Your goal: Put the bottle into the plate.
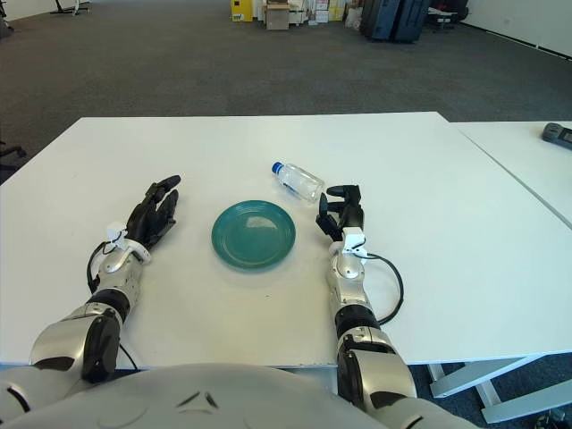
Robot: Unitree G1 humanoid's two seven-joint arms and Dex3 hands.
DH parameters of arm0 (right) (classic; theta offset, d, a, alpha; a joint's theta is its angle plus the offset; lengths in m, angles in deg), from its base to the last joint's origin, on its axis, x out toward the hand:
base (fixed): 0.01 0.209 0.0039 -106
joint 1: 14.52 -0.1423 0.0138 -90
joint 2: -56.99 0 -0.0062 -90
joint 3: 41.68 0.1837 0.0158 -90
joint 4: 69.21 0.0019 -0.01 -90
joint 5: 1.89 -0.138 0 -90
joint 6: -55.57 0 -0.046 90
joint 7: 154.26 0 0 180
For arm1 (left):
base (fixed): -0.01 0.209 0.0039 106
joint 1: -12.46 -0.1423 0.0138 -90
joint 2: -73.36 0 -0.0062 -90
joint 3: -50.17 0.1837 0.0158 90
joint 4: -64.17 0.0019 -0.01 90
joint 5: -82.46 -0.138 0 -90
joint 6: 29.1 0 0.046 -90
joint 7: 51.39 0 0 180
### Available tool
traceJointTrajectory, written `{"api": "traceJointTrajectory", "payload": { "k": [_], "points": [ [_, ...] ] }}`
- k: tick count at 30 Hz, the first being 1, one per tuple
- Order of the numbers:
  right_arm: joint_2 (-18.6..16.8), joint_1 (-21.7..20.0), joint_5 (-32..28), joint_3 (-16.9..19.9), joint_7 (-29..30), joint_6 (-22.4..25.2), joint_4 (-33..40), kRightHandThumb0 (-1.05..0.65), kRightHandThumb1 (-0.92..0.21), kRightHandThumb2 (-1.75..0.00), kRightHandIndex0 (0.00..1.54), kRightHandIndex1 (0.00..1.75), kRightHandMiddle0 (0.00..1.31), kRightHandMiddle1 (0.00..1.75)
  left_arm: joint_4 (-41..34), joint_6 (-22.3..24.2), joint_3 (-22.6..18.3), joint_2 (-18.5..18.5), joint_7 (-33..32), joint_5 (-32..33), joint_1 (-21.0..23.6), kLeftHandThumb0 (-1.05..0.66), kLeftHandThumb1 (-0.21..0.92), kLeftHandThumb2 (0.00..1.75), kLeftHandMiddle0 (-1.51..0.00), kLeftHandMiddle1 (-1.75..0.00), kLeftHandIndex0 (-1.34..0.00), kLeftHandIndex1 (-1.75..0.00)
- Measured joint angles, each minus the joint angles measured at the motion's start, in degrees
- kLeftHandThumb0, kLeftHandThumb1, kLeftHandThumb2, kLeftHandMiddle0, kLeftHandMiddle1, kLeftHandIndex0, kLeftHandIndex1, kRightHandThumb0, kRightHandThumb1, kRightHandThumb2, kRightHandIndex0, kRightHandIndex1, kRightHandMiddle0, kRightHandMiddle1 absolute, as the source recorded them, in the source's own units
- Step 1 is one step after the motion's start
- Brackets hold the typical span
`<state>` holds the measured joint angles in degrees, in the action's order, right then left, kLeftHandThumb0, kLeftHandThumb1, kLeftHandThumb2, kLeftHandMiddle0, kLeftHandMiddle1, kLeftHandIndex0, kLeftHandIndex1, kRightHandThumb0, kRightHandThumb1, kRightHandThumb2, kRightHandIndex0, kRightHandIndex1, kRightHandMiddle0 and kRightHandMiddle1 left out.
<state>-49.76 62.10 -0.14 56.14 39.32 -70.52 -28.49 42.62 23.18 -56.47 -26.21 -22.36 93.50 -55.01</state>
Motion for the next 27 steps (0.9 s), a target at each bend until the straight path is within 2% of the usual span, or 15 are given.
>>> {"api": "traceJointTrajectory", "payload": {
  "k": [1,2,3,7,11,14,17,20,24,27],
  "points": [
    [-0.01,0.08,0.01,-0.11,0.12,0.00,0.13,-0.50,-0.81,-0.53,0.01,1.15,0.01,0.99,0.00,0.00,0.00,0.00,0.00,0.00,0.00,-0.70,0.92,0.66,-0.56,-0.02,-0.01,-0.88],
    [-0.02,0.25,0.08,-0.33,0.34,-0.06,0.35,-0.56,-0.83,-0.48,0.00,1.03,0.00,0.87,0.00,0.00,-0.01,0.00,0.00,0.00,0.00,-0.70,0.92,0.66,-0.56,-0.02,-0.02,-0.88],
    [-0.02,0.28,0.10,-0.36,0.38,-0.10,0.40,-0.56,-0.83,-0.48,0.00,1.03,0.00,0.87,0.01,0.00,-0.01,0.00,0.00,0.00,0.00,-0.70,0.92,0.66,-0.56,-0.02,-0.02,-0.88],
    [0.07,0.37,1.35,-1.03,1.42,-1.53,0.60,-0.72,-0.90,-0.28,0.00,0.75,0.00,0.64,0.04,0.01,-0.08,-0.01,0.01,0.01,-0.01,-0.69,0.92,0.64,-0.56,-0.02,-0.01,-0.88],
    [0.65,-0.16,2.79,-1.90,2.72,-3.21,0.12,-0.82,-0.91,-0.21,0.01,0.58,0.00,0.55,0.14,0.03,-0.18,0.00,0.01,0.01,-0.06,-0.69,0.92,0.64,-0.56,-0.02,-0.01,-0.88],
    [1.15,-1.87,5.00,-2.91,5.45,-3.29,-1.61,-0.87,-0.92,-0.19,0.04,0.39,0.00,0.49,0.25,0.12,-0.19,0.00,0.00,0.00,-0.07,-0.69,0.92,0.64,-0.56,-0.02,0.00,-0.87],
    [1.79,-3.31,7.94,-4.05,8.86,-3.19,-3.13,-0.89,-0.92,-0.21,0.06,0.30,0.00,0.47,0.27,0.12,-0.15,-0.01,0.00,-0.01,-0.05,-0.69,0.92,0.64,-0.55,-0.02,0.00,-0.87],
    [3.44,-4.38,15.27,-7.18,15.66,-0.85,-3.48,-0.93,-0.92,-0.31,0.11,0.17,0.00,0.43,0.10,0.02,-0.02,0.00,-0.01,-0.07,0.01,-0.70,0.92,0.65,-0.55,-0.02,0.00,-0.87],
    [6.00,-6.18,25.11,-12.07,23.21,4.33,-3.49,-0.97,-0.92,-0.37,0.11,0.12,0.00,0.35,0.07,0.00,0.00,0.01,-0.11,-0.09,0.01,-0.70,0.92,0.65,-0.56,-0.02,-0.01,-0.88],
    [8.14,-8.99,31.33,-15.91,27.80,8.33,-4.61,-0.99,-0.92,-0.41,0.09,0.08,0.00,0.27,0.19,0.06,-0.01,0.00,-0.19,-0.08,0.02,-0.70,0.92,0.64,-0.56,-0.02,-0.01,-0.88]
  ]
}}
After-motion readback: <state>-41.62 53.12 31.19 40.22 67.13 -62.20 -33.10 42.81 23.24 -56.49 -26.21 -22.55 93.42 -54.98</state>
